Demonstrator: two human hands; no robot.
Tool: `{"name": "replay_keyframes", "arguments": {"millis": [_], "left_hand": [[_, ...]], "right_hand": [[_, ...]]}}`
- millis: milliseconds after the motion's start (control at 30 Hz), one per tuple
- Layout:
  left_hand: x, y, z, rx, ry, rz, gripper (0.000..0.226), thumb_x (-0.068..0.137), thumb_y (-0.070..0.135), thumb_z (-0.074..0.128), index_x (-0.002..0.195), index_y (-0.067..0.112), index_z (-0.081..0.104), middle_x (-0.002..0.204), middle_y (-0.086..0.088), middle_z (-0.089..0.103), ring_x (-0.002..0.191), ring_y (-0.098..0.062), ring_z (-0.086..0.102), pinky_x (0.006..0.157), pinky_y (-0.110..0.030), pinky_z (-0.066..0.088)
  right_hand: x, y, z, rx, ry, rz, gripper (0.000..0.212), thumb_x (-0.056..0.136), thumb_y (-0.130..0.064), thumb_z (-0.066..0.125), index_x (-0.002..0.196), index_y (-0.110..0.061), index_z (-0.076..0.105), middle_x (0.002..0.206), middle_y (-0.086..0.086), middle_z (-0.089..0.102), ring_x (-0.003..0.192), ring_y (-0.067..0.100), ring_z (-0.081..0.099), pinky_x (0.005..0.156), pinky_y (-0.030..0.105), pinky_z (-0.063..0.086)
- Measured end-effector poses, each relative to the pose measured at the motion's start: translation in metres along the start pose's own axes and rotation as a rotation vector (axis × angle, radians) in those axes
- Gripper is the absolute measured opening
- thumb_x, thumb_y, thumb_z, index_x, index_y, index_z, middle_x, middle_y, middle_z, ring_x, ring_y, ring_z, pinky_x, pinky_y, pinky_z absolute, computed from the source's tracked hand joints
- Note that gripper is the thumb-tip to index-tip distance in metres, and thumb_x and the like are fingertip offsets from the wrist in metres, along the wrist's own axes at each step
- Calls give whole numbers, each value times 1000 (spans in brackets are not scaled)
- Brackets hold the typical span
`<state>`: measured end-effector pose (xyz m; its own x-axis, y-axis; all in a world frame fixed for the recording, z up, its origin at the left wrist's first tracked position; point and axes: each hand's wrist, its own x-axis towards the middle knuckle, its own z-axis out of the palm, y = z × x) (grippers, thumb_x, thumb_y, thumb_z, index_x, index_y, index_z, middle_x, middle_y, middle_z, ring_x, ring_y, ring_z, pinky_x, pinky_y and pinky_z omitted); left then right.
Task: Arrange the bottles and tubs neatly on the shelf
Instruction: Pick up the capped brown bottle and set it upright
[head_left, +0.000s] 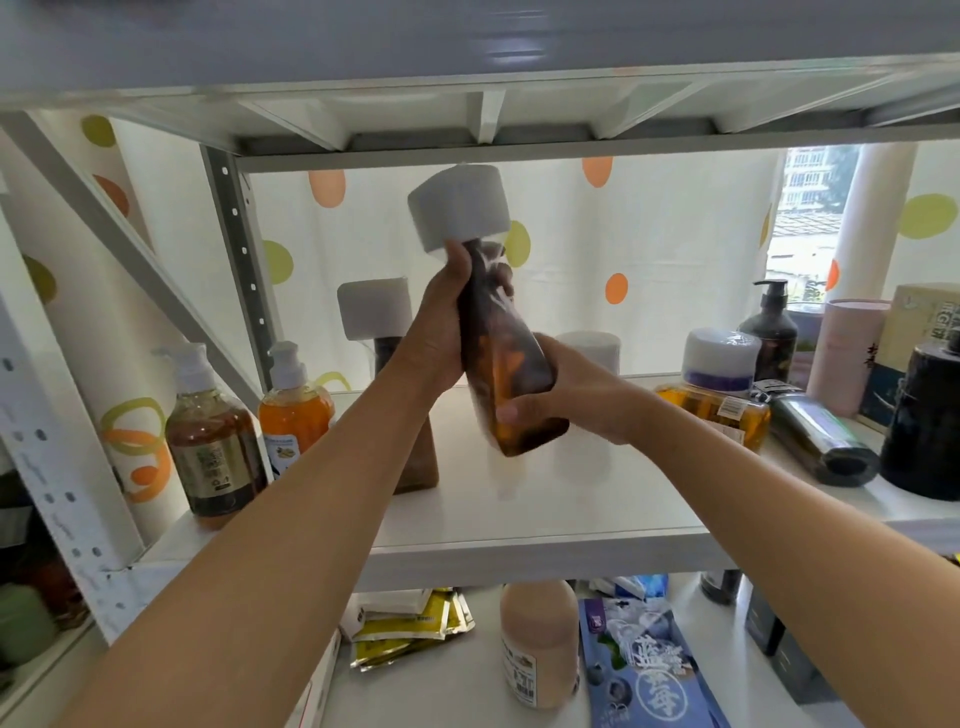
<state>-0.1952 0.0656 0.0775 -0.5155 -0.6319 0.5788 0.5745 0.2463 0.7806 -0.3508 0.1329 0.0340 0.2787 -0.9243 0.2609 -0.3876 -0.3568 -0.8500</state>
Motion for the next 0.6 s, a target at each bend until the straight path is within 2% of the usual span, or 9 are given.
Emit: {"name": "replay_keyframes", "arguments": {"millis": [67,133,200,300,367,467,600], "left_hand": [[1,-4,0,313,101,-5,44,77,39,77,106,12,59,88,-4,66,87,-22,63,89,-45,53],[0,-8,4,458,201,-3,34,84,30,72,105,7,60,89,-8,67,91,-27,66,94,-52,52],[-1,-12,5,413,239,-23,29,91,28,65,105,4,57,85,-5,67,90,-25,67,90,-47,54],[-5,-16,3,440,136,-85,18,97,22,57,104,5,55,82,-4,63,86,-20,64,88,-35,54],[-8,-18,5,536,94,-122,25,96,23,58,107,1,54,86,-7,60,87,-22,62,90,-34,53],[-8,-22,7,619,173,-162,44,89,33,64,116,0,53,98,-11,61,94,-24,62,95,-40,51],[-22,-31,12,812,351,-285,45,97,30,56,138,16,42,128,0,60,118,-20,58,106,-40,42]], "right_hand": [[4,-2,3,-42,179,-14,78,69,-24,88,128,-28,38,108,-10,59,101,17,61,82,28,57],[7,1,3,-85,264,-9,77,68,-24,89,125,-32,36,106,-11,56,99,15,60,80,30,57],[7,6,0,-39,224,21,72,71,-20,86,125,-31,39,110,-3,59,100,16,62,81,31,58],[6,8,-4,46,111,55,58,79,-4,77,126,-22,48,117,8,63,105,21,65,94,40,55],[9,8,-2,24,112,52,54,79,1,76,125,-16,53,115,8,66,104,24,66,96,41,53],[19,17,10,-8,248,60,46,78,0,75,117,-15,54,104,2,66,100,24,66,92,40,55],[40,34,27,-88,340,116,50,77,-24,81,119,-19,54,105,-3,67,100,19,65,87,37,57]]}}
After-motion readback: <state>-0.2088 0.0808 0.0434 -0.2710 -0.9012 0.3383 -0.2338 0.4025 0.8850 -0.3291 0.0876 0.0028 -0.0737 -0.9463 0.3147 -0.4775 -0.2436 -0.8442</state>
